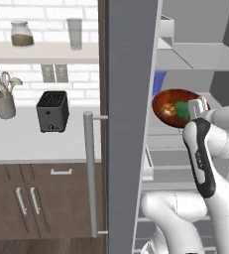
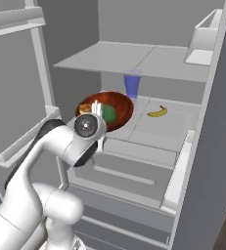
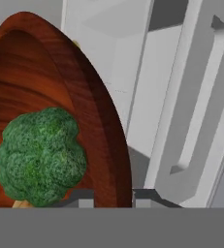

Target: Pick the chicken drumstick and broccoli from their plates and place them in the bowl. Then put the bowl in the fridge.

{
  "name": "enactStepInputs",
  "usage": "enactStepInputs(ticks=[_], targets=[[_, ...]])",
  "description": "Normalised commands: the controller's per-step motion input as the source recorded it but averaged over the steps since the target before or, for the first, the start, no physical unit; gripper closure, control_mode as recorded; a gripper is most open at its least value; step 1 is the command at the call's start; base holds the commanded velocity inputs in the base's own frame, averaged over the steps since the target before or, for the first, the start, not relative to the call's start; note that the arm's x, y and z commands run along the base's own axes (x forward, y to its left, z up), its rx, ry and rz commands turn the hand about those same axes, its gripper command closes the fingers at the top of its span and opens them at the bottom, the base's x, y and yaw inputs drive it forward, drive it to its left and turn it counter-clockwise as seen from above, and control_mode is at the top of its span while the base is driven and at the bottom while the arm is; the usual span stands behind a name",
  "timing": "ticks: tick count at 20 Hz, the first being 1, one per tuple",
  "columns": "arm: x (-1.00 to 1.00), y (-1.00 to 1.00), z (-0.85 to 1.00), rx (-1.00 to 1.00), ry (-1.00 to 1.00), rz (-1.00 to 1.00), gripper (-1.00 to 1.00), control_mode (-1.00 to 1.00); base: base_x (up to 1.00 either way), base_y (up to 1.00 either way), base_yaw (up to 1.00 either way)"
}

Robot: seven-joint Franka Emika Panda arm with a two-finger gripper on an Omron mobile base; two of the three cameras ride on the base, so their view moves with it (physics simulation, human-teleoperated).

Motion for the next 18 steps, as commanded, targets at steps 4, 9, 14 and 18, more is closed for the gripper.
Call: enactStepInputs(ticks=[4, 9, 14, 18], targets=[[0.97, 0.00, -0.10, 0.00, 0.11, 0.07, 1.00, -1.00, 0.00, 0.00, 0.00], [0.79, 0.00, -0.09, 0.00, 0.04, 0.01, 1.00, -1.00, 0.00, 0.00, 0.00], [0.27, 0.00, -0.35, 0.03, -0.05, 0.00, 1.00, -1.00, 0.00, 0.00, 0.00], [0.12, -0.10, -0.45, 0.13, -0.02, 0.01, 1.00, -1.00, 0.00, 0.00, 0.00]])
